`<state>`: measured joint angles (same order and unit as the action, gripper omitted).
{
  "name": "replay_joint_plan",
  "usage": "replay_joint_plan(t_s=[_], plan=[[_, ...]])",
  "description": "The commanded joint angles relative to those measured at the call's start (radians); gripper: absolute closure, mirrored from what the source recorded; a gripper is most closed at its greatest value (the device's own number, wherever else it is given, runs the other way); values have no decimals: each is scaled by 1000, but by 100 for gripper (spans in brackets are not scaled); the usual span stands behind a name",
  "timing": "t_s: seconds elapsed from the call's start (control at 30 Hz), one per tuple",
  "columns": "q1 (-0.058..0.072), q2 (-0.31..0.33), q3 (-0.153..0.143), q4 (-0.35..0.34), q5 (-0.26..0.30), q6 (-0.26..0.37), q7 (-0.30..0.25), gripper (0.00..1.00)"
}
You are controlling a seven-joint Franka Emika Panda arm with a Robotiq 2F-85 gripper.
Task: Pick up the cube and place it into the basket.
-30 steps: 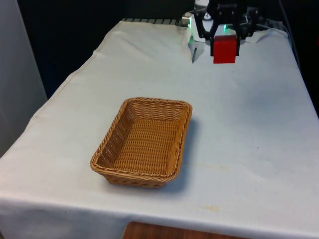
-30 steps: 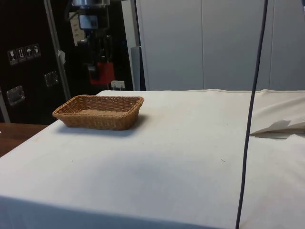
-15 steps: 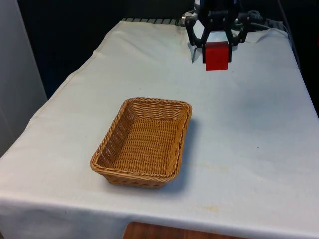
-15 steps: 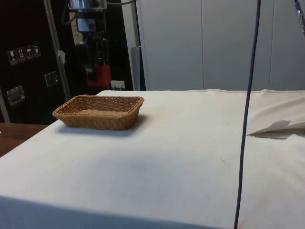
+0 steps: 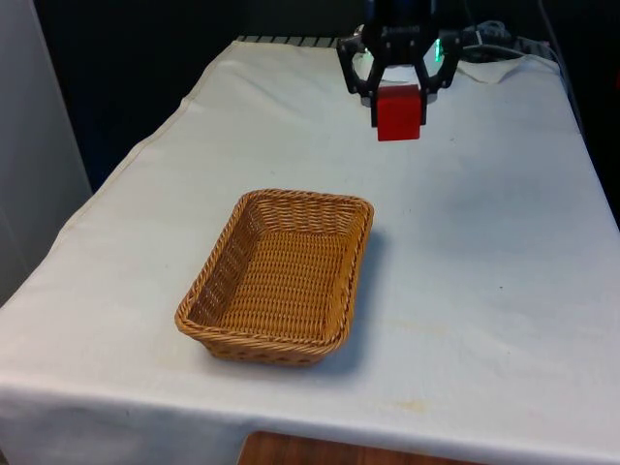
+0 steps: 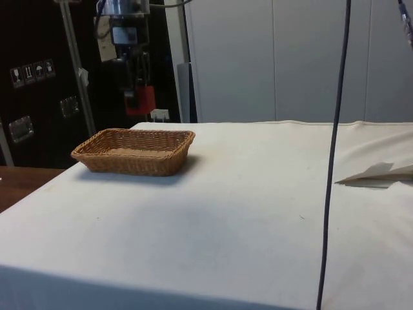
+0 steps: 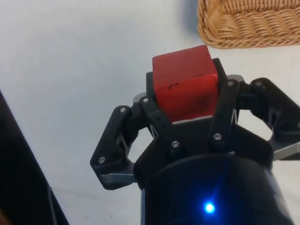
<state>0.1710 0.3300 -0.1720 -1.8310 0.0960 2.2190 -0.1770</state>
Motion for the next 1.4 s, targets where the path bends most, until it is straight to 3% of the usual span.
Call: replay_joint_plan(t_s=[0.0, 0.63, 1.37], plan=[[-2, 8, -3, 11, -3, -10, -11, 99], [-1, 94, -64, 101, -21, -27, -89, 99], [-2, 210, -138, 199, -27, -12, -131, 99]])
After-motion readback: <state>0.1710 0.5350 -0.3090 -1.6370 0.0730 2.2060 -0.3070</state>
